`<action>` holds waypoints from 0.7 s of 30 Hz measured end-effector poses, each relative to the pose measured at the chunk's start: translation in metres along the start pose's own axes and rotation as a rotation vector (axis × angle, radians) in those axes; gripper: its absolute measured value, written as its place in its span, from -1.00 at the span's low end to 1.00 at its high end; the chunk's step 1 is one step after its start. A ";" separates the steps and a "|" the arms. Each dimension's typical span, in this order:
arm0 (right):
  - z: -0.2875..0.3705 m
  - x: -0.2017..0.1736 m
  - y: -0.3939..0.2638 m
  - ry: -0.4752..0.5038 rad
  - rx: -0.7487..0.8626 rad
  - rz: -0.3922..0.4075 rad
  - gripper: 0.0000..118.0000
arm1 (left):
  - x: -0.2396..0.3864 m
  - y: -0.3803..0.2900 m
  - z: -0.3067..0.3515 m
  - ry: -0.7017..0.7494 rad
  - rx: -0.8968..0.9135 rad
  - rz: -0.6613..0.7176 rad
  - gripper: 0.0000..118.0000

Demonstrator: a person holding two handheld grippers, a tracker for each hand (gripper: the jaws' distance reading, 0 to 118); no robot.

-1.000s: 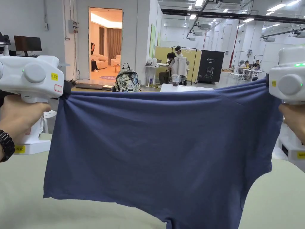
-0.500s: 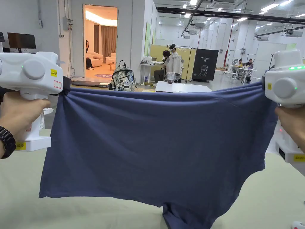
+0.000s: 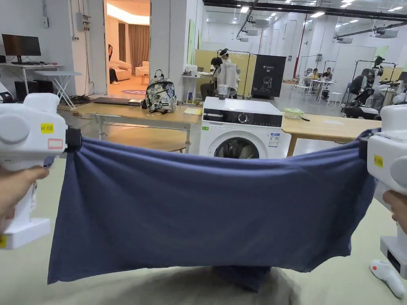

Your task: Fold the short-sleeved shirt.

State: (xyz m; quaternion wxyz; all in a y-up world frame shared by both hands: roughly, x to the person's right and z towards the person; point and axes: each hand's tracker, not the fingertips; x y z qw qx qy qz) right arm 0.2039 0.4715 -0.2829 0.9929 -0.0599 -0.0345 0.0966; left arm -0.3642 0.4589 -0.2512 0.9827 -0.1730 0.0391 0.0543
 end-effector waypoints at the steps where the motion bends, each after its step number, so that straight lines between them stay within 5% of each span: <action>1: 0.008 -0.002 -0.010 -0.003 -0.003 -0.001 -1.00 | 0.000 -0.014 0.007 0.000 -0.001 0.004 -1.00; 21: 0.050 -0.049 -0.233 0.175 -0.485 -0.003 -1.00 | 0.033 -0.279 0.042 -0.158 -0.346 0.114 -1.00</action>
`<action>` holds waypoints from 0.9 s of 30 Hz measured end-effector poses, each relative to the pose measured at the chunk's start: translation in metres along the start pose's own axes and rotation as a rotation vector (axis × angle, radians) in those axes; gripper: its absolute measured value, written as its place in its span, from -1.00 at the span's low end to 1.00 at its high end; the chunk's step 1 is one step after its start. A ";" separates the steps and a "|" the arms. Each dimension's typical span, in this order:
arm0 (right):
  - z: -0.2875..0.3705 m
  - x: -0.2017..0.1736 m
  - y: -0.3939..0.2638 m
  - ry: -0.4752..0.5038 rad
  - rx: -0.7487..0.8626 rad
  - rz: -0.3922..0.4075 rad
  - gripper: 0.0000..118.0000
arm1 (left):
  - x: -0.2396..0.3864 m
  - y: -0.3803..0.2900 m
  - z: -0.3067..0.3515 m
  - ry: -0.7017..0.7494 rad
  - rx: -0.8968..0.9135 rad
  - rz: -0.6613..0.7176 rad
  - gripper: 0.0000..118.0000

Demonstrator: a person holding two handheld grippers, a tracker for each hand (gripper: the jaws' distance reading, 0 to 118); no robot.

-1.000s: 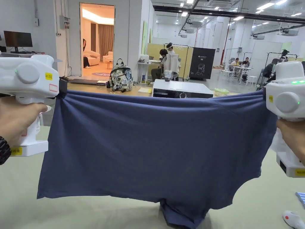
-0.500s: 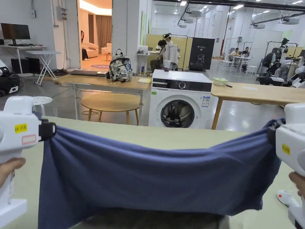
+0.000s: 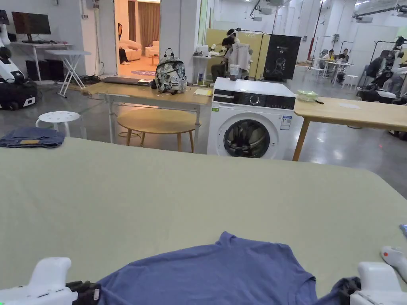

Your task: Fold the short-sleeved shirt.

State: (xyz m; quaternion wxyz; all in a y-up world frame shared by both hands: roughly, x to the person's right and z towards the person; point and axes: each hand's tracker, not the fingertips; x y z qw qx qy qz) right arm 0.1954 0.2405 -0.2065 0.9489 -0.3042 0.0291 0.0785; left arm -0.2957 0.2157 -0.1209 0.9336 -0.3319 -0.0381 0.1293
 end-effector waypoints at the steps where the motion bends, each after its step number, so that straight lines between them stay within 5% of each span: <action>1: -0.005 -0.002 -0.008 0.002 -0.020 -0.007 -1.00 | 0.002 -0.008 -0.007 0.003 -0.033 0.003 -1.00; 10: -0.039 -0.009 -0.046 0.016 -0.116 -0.069 -0.95 | 0.007 -0.041 -0.056 0.034 -0.152 0.040 -1.00; 12: -0.042 -0.011 -0.050 0.007 -0.119 -0.078 -0.72 | 0.009 -0.039 -0.058 0.037 -0.157 0.034 -0.97; 15: -0.040 -0.015 -0.054 0.006 -0.088 -0.085 0.09 | 0.018 -0.031 -0.052 0.055 -0.117 0.008 -0.59; 16: -0.037 -0.018 -0.053 0.011 -0.054 -0.093 0.10 | 0.021 -0.026 -0.050 0.058 -0.092 0.000 -0.43; 24: -0.010 -0.051 -0.027 0.047 0.210 -0.131 0.06 | 0.056 0.008 -0.031 0.034 0.181 -0.064 -0.35; 27: 0.002 -0.068 -0.017 0.047 0.307 -0.103 -0.81 | 0.071 0.014 -0.025 0.066 0.263 -0.106 -0.35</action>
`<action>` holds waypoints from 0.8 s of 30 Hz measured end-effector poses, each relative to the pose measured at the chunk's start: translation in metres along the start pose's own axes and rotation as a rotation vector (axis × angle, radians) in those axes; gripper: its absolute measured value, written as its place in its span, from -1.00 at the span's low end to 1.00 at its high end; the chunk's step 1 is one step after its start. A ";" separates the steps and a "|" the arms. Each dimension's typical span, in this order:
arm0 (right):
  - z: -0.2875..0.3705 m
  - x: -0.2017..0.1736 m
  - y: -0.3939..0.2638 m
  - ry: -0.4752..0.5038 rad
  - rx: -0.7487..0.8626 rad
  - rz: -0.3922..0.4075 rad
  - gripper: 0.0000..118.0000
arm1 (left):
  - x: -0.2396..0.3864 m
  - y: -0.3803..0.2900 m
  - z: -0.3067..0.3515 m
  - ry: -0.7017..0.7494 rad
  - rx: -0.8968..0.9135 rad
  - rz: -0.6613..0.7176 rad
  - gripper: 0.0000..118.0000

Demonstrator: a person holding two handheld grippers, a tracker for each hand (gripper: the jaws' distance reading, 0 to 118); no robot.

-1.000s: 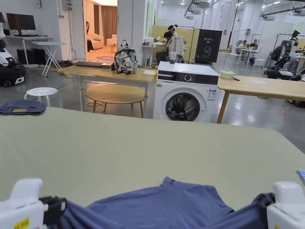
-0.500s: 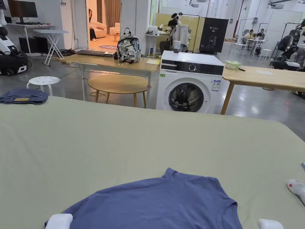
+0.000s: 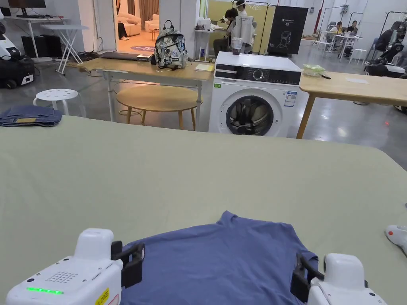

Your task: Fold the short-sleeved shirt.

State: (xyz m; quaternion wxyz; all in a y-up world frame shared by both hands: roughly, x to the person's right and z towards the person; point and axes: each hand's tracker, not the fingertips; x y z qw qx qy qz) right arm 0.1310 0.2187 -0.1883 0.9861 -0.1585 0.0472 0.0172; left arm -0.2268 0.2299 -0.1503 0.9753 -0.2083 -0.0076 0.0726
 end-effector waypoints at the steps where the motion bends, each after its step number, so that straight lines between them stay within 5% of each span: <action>1: 0.002 -0.007 0.003 0.002 0.027 0.007 -0.90 | 0.004 0.002 0.001 0.007 0.023 -0.008 -0.37; 4: 0.004 -0.022 0.010 0.031 0.069 -0.006 -1.00 | 0.012 0.004 0.004 0.001 0.072 -0.005 -1.00; 15: -0.004 -0.047 0.013 0.060 0.066 -0.012 -1.00 | 0.019 0.002 -0.002 0.067 0.033 -0.022 -1.00; 24: -0.027 -0.041 -0.009 0.073 -0.070 -0.004 -1.00 | -0.082 0.001 -0.033 0.188 -0.231 0.116 -1.00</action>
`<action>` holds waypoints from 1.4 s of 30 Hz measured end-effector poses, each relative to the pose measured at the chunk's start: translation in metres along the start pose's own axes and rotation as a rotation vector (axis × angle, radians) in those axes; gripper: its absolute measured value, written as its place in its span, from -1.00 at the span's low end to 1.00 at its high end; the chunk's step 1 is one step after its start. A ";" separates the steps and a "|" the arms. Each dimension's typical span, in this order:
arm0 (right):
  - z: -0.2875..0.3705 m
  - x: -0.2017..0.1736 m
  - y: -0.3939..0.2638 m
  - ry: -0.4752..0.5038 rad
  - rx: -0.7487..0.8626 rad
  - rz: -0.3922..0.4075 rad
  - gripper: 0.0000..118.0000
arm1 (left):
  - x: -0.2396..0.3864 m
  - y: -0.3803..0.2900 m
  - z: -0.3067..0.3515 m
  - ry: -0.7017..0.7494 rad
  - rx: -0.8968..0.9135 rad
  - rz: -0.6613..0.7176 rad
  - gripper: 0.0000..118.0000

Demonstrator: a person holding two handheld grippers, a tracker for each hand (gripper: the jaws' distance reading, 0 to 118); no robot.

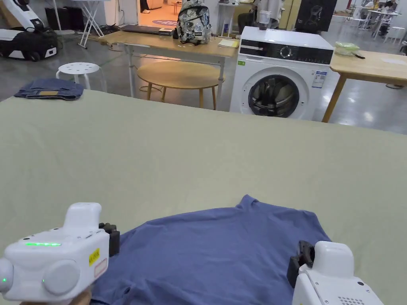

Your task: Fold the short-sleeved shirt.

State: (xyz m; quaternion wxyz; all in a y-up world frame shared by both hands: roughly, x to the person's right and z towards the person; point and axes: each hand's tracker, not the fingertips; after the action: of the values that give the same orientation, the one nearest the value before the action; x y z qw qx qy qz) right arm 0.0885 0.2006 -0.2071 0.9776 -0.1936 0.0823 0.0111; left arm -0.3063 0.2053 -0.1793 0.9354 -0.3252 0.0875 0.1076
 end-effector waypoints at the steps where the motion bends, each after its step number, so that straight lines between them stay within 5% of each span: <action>1: -0.003 0.001 -0.002 0.001 -0.011 -0.002 -1.00 | -0.013 0.003 -0.007 -0.009 -0.030 0.016 -1.00; 7: -0.015 0.001 -0.012 0.004 -0.074 0.012 -1.00 | -0.079 0.023 -0.043 -0.028 -0.235 0.157 -0.97; 10: -0.021 0.002 -0.018 0.005 -0.101 0.012 -1.00 | -0.099 0.029 -0.062 -0.047 -0.320 0.206 -0.51; 13: -0.026 0.002 -0.024 0.005 -0.127 0.009 -1.00 | -0.101 0.028 -0.082 -0.042 -0.389 0.252 -0.45; 18: -0.029 0.002 -0.026 0.001 -0.156 0.017 -1.00 | -0.085 0.012 -0.101 0.001 -0.486 0.355 -0.07; 23: -0.032 0.005 -0.030 -0.004 -0.171 0.021 -1.00 | -0.066 0.006 -0.110 0.097 -0.485 0.324 -0.12; 27: -0.033 0.006 -0.032 -0.002 -0.181 0.016 -1.00 | -0.051 0.006 -0.114 0.179 -0.458 0.189 -0.50; 30: -0.032 0.005 -0.033 0.000 -0.187 0.015 -1.00 | -0.045 0.005 -0.112 0.178 -0.436 0.134 -1.00; 42: -0.081 0.056 0.013 -0.004 -0.239 -0.049 -0.98 | -0.065 0.032 -0.088 0.136 -0.295 0.123 -1.00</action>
State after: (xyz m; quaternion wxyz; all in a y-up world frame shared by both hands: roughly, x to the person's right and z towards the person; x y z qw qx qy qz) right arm 0.1306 0.1815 -0.2957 0.9476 -0.3107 0.0737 -0.0025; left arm -0.3856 0.1654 -0.2514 0.8610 -0.4597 0.1536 0.1543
